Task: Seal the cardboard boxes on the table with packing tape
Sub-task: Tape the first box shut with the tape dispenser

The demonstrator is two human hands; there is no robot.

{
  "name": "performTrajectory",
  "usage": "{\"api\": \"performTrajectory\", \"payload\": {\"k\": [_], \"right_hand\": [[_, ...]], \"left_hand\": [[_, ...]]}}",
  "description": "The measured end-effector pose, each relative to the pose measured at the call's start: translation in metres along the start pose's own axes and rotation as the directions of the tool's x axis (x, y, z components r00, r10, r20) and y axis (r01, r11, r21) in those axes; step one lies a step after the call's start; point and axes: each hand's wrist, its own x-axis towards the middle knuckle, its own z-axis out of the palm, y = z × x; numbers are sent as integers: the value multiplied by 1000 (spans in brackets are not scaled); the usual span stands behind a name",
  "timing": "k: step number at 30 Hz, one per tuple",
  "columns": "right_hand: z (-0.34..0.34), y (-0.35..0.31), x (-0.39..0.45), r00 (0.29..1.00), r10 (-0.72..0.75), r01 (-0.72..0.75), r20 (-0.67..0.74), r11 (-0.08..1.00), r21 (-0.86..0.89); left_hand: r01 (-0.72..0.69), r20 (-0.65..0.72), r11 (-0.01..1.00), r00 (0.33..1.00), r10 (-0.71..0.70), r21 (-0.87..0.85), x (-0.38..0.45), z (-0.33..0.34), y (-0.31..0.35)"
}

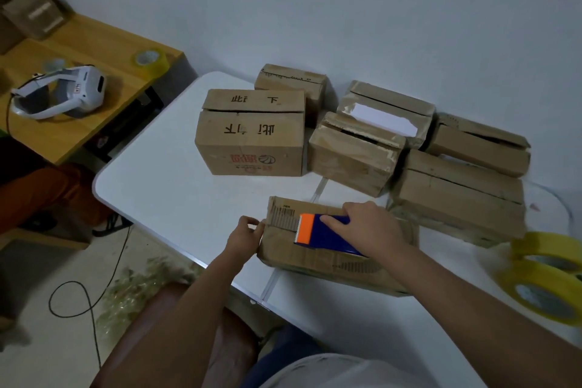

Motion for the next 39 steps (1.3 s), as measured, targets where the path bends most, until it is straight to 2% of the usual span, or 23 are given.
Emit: {"api": "performTrajectory", "payload": {"k": [2,4,7,9,11,16,18,20,22,24,26,28,31,35,39], "right_hand": [[1,0,-1,1000,-3,3,-4,1000,1],[0,0,-1,1000,-8,8,-10,1000,9],[0,-1,-1,1000,-12,12,-13,1000,8],[-1,-1,0,1000,-12,12,-16,1000,5],[1,-1,1,1000,-13,13,-18,1000,6],[1,-1,2,1000,-18,18,-17,1000,17],[1,-1,3,1000,-20,20,1,1000,16],[1,-1,4,1000,-18,18,6,1000,6],[1,-1,3,1000,-24,24,7,1000,-2],[-2,-3,4,999,-27,27,21,1000,-11],[-5,-6,5,999,-25,27,42,999,-40],[-6,-8,7,998,-22,27,59,996,-80],[-9,-7,8,995,-26,38,96,991,-127],[-17,0,11,990,-36,51,133,993,-105],[-27,24,4,989,-22,39,147,992,-116]], "left_hand": [[61,53,993,996,-66,97,5,2,-2],[11,65,975,998,-26,223,10,-1,0],[-109,-43,977,992,118,185,4,-18,11],[-245,-120,955,957,266,165,-10,-27,16],[-339,-59,922,933,355,189,-31,-24,16],[-273,163,941,956,242,202,-55,-7,14],[-306,253,915,937,240,263,-51,-13,16],[-470,273,802,879,390,368,-47,-20,15],[-659,353,541,744,567,522,-40,-26,17],[-734,489,285,640,592,616,-29,-24,25],[-749,571,174,614,546,639,-19,-14,35],[-755,600,136,605,524,642,-13,-4,41],[-754,577,152,601,553,639,-9,-1,34],[-766,566,153,578,588,624,-4,-5,28],[-756,566,166,598,567,633,0,-4,30]]}}
